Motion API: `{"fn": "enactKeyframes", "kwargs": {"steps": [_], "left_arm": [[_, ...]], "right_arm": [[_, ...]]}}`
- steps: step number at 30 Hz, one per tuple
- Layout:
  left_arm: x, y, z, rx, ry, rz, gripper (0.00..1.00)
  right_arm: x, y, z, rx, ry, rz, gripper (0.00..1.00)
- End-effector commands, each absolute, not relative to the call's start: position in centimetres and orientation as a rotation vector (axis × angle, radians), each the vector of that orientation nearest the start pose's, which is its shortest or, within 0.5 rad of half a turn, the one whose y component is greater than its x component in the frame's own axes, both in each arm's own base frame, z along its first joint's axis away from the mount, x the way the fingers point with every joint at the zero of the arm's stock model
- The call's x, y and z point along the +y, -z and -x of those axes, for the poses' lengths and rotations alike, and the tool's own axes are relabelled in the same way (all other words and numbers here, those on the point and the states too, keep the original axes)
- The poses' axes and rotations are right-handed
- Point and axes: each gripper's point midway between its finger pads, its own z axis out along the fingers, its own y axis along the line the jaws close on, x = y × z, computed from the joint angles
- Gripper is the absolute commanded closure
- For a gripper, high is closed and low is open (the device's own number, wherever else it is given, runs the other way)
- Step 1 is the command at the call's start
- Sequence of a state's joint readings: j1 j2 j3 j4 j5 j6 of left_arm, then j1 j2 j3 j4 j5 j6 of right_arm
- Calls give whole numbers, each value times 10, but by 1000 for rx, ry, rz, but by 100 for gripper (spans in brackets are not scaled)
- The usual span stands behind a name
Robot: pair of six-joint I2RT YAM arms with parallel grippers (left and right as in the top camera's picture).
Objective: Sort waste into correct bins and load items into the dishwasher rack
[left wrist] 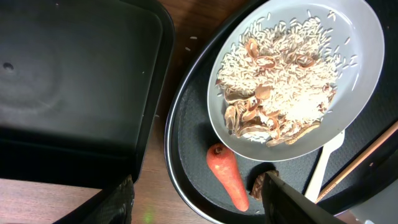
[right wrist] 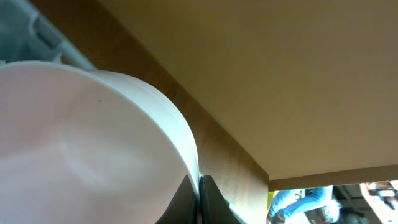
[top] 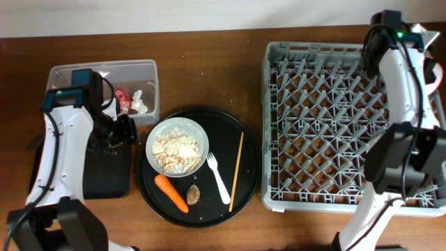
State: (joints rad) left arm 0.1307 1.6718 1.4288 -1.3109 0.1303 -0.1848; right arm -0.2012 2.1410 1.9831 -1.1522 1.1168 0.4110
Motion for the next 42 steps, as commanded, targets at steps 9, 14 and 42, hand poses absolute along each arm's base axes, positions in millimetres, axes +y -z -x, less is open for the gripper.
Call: {"fn": "enactKeyframes", "kwargs": {"steps": [9,14,42], "left_arm": [[18,-138,-308,3045,210,504,35],[18,-138,-309,3042,210,503,35],[19,-138,-310,3037,210,501,34]], "right_arm": [[-223,-177,-424,2325,1430,-843,96],[-221,-163,-418,2372,1444,-822,96],[-208,-184,-433,2181,1647,-718,96]]}}
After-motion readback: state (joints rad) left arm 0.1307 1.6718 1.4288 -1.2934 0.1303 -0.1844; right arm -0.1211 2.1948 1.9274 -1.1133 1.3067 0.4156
